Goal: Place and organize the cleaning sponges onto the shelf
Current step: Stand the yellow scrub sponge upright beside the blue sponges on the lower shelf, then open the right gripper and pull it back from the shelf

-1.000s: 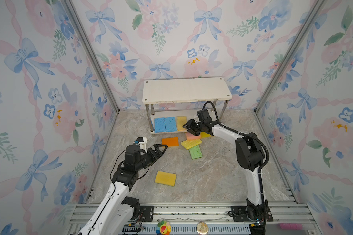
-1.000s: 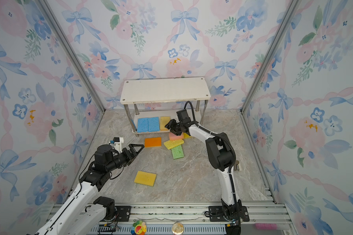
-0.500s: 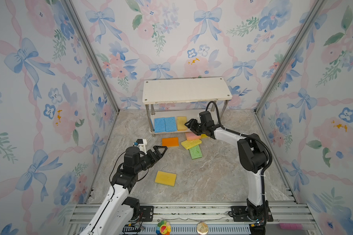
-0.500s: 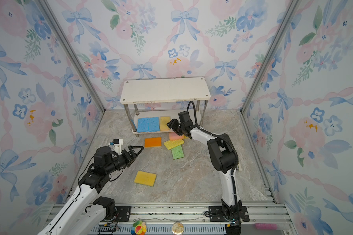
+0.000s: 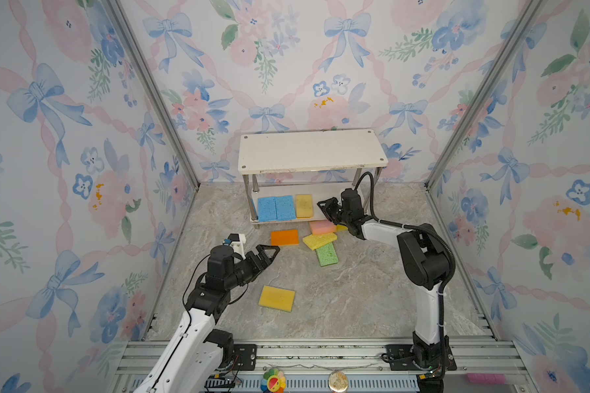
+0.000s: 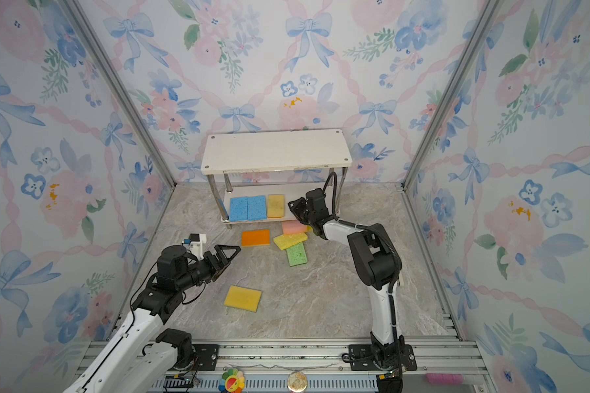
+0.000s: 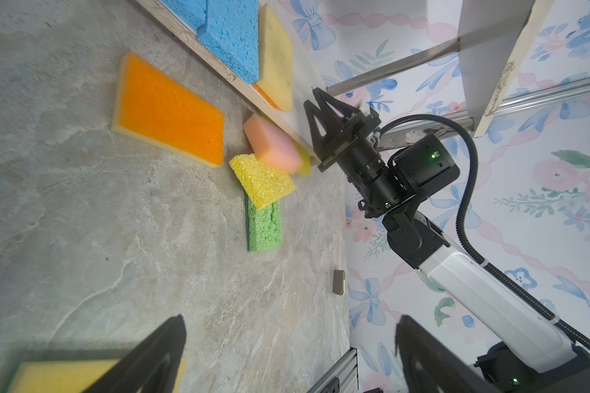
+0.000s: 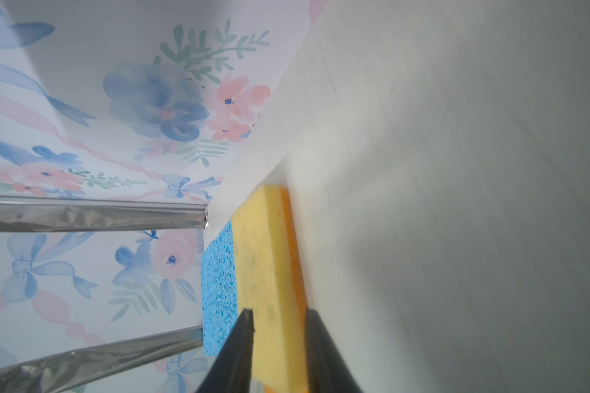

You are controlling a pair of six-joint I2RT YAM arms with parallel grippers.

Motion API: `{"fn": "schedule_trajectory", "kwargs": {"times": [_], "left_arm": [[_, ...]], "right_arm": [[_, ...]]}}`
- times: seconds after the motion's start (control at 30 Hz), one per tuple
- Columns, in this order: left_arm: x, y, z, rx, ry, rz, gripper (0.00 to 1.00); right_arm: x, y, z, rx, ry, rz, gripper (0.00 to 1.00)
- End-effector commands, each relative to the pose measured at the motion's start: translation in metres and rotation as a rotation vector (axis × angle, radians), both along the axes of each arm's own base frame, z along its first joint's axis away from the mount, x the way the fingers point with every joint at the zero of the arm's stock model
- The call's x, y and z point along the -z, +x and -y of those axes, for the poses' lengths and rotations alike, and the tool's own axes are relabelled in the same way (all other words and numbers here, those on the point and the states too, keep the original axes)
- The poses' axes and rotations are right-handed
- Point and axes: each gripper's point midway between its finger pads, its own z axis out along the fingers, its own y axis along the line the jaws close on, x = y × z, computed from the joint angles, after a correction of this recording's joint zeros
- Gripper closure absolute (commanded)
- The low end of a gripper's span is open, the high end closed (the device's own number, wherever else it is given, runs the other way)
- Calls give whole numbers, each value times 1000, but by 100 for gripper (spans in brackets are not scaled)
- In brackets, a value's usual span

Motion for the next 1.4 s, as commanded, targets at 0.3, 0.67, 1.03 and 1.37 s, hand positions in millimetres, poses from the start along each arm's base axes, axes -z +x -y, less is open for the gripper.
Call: {"fn": "schedule_trajectory", "kwargs": {"times": [0.3, 0.67, 1.03, 1.37], "left_arm": [[9, -18, -4, 14, 2, -12, 2], [8, -29, -6, 23, 6, 1, 2], [8, -34, -7, 35, 20, 5, 2], [9, -37, -8, 40, 29, 4, 2]], "right_arm": [[22, 17, -1, 40, 23, -91, 82], [32, 19, -20, 15, 55, -119, 80], [41, 19, -42, -17, 62, -136, 80], [42, 19, -34, 6, 39, -135, 80]]}}
